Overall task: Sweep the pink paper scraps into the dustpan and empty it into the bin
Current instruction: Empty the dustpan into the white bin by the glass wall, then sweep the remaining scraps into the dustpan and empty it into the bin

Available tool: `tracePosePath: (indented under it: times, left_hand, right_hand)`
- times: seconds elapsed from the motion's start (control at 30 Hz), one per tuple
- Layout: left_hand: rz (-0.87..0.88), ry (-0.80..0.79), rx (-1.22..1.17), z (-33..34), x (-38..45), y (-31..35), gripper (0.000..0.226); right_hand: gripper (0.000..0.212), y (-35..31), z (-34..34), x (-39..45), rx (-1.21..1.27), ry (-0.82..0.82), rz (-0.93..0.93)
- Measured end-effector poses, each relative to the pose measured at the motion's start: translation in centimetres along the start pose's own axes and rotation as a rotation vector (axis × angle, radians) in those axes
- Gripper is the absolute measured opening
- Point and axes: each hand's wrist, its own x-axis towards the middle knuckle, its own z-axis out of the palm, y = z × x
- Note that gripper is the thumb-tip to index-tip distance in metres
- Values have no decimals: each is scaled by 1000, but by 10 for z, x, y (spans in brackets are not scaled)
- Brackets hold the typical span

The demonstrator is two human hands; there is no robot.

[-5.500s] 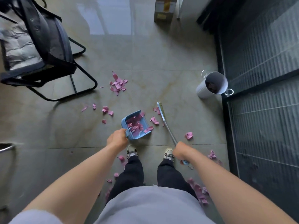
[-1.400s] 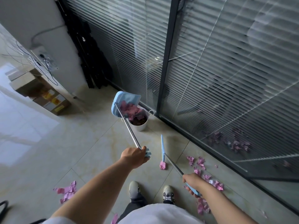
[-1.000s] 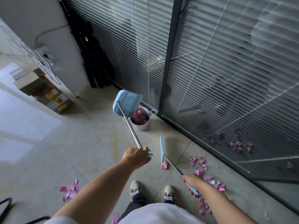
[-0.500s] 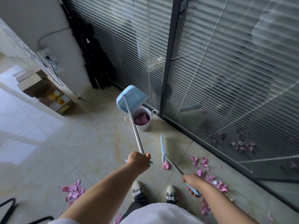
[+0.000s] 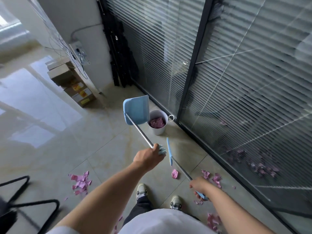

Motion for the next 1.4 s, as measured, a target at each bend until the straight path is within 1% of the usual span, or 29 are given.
tracePosePath:
  times: [0.07,0.17,0.23,0.37,0.47,0.53,0.67,0.83,0.93,1.0,1.13,1.2,1.3,1.4]
  left_hand:
    - [-84,54,-139,-1,-8,-3,47]
    - [-237,134,-367,-3,-25,-7,41]
    - [-369,185,-528,-3,-35,-14,37]
    - [-569,290,-776,6,-60,-42,44]
    - [-673,360,-903,17,-81,-66,44]
    - [-745,411,-976,27,-95,-85,42]
    - [-867,485,-1074,41,-124,-124,34]
    - [-1008,551,-1151,47,-164,-179,35]
    - [-1068,621,-1243,53,-197,-214,22]
    - [-1107,664,-1305,59,-217,-234,17]
    - [-1197,737,-1382,75,-254,-264,20]
    - [-1253,780,-1427,81,-272,-274,17]
    - [-1333,811,-1494,89,-295,-285,19]
    - [-1413,860,-1540,100,-308,-295,21]
  right_hand:
    - [21,-5,-2,0,-58,-11,-14]
    - [26,-12,2,3,-141,-23,-52]
    - [19,-19,6,3,-166,-34,-77]
    - [8,-36,23,-7,-218,-45,-129]
    - [14,-53,40,-12,-288,-48,-152]
    - [21,-67,55,-13,-341,-45,-166]
    - [17,-100,91,-16,-458,-32,-194]
    - [22,-143,147,-35,-584,-25,-240]
    - [26,-165,193,-44,-701,-5,-296]
    - [24,-178,221,-45,-739,-11,-314]
    - [15,-206,270,-44,-855,-32,-357]
    - [7,-223,293,-45,-915,-41,-384]
    - [9,-248,323,-49,-1017,-55,-430]
    - [10,-276,354,-45,-1062,-70,-476]
